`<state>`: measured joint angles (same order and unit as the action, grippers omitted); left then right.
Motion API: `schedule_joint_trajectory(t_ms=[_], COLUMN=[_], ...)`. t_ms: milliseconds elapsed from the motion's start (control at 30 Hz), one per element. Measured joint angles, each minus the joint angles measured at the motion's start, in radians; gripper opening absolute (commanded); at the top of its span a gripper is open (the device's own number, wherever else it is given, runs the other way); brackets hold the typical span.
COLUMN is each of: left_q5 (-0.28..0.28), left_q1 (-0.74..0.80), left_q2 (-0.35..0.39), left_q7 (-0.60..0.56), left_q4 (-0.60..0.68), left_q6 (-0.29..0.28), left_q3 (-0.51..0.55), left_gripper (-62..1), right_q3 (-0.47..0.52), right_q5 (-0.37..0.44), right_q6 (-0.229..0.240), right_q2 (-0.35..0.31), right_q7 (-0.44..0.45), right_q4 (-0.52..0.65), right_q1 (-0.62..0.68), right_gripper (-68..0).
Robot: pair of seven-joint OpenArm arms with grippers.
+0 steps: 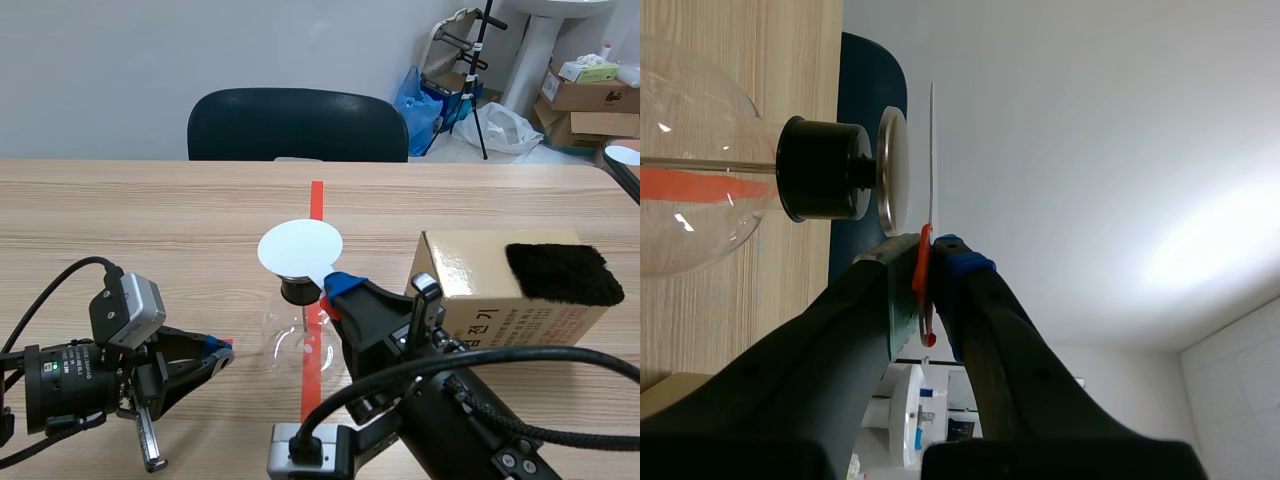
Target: Do the electroscope experiment
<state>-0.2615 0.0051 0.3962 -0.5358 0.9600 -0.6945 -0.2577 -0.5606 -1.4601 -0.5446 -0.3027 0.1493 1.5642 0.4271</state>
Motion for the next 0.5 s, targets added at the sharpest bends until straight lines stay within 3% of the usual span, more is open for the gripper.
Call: schedule_joint_trajectory(t_ms=[267,500], left_q5=[0.0,0.0], left_q1=[0.0,0.0], left_q2=[0.0,0.0], left_q7=[0.0,0.0], left_q4=[0.0,0.0], left_q6=[0.0,0.0], left_q3=[0.0,0.0], left_gripper=[-57.7,-57.7], right_q3=[0.0,0.0], right_q5=[0.0,0.0], right_q6=[0.0,0.0], right_q2=[0.0,0.0], right_q7=[-0.094,-0.273], right_q4=[0.0,0.0], right_q1=[0.0,0.0], right_gripper=[-66.5,-66.5])
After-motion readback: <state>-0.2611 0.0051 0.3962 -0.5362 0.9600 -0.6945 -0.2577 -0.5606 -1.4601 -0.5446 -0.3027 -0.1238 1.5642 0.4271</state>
